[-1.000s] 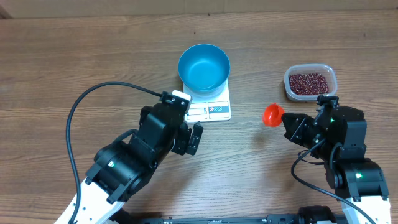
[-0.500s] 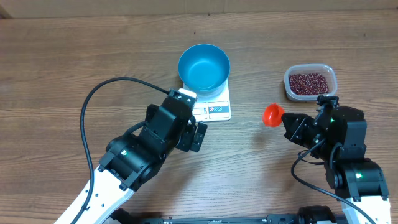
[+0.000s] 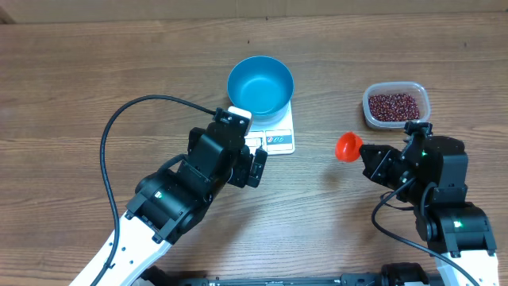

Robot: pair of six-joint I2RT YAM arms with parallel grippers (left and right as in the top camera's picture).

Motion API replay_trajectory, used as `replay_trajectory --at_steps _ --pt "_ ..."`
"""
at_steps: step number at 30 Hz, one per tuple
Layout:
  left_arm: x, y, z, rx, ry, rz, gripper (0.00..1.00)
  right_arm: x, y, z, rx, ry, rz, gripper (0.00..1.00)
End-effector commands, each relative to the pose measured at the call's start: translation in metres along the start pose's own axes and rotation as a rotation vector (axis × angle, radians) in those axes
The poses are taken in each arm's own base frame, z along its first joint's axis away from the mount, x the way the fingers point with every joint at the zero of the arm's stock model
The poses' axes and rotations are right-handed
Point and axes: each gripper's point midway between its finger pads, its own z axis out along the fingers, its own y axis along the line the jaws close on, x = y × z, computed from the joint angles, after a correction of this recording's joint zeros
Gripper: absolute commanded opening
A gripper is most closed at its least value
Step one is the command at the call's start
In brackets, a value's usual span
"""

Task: Scoop item into bowl and weigh 150g on scale
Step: 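Lift the left gripper back from the scale front, then move the red scoop right over the bean tub with the right gripper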

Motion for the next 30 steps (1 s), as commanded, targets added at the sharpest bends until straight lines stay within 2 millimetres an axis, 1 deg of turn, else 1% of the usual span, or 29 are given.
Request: replay_trajectory --at_steps 1,20,30 --pt "-0.0005 0.0044 0.0025 -0.021 0.000 -0.017 0.99 -0.0111 0.0103 -0.0077 -0.019 -0.037 -0.022 0.04" --pt "-0.0005 0.0044 0.0025 -0.021 0.000 -0.017 1.00 -0.0105 0.0098 -0.0077 -0.017 -0.034 -0.033 0.04" --pt "-0.0004 0.0044 0.0025 -0.021 0.000 -0.017 1.00 -0.0062 0.0081 -0.0101 -0.003 -0.011 -0.035 0.04"
